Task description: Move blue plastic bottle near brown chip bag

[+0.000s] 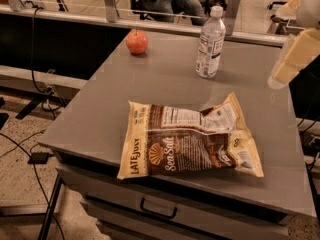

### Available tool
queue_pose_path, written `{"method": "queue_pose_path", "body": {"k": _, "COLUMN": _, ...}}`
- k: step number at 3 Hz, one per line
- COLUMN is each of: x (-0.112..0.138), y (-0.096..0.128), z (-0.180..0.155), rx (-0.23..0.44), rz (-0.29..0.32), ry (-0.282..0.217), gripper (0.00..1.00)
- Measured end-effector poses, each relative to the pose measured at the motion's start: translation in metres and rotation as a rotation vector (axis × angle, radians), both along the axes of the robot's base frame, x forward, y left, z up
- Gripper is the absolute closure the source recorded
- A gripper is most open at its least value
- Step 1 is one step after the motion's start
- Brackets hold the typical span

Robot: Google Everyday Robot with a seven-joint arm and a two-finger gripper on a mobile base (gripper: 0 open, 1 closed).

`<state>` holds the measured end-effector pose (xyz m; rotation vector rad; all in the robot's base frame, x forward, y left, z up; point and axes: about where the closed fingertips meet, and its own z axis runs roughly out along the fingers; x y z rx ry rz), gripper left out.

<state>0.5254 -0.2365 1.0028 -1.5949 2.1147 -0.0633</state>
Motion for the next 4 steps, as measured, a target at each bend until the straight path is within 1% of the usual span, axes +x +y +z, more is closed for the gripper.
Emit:
{"method": "queue_pose_path", "body": {"k": 1, "x": 0.050, "y": -0.007, "z": 0.009, "rx": 0.109, "rz": -0.022, "ry": -0.077, "gripper": 0.00}}
{"method": "queue_pose_path", "body": {"k": 2, "x": 0.108, "y": -0.003, "z": 0.003, "rx": 0.293, "rz": -0.060, "ry": -0.155, "gripper": 0.00}}
{"method": "queue_pose_path", "body": {"k": 3, "x": 0.154, "y": 0.008, "z": -0.006, "rx": 0.459, "rz": -0.090, "ry": -0.206, "gripper": 0.00}}
{"method": "queue_pose_path", "body": {"k": 4, "x": 0.186, "y": 0.024, "z": -0.016, "rx": 0.592, "rz": -0.111, "ry": -0.223, "gripper": 0.00}}
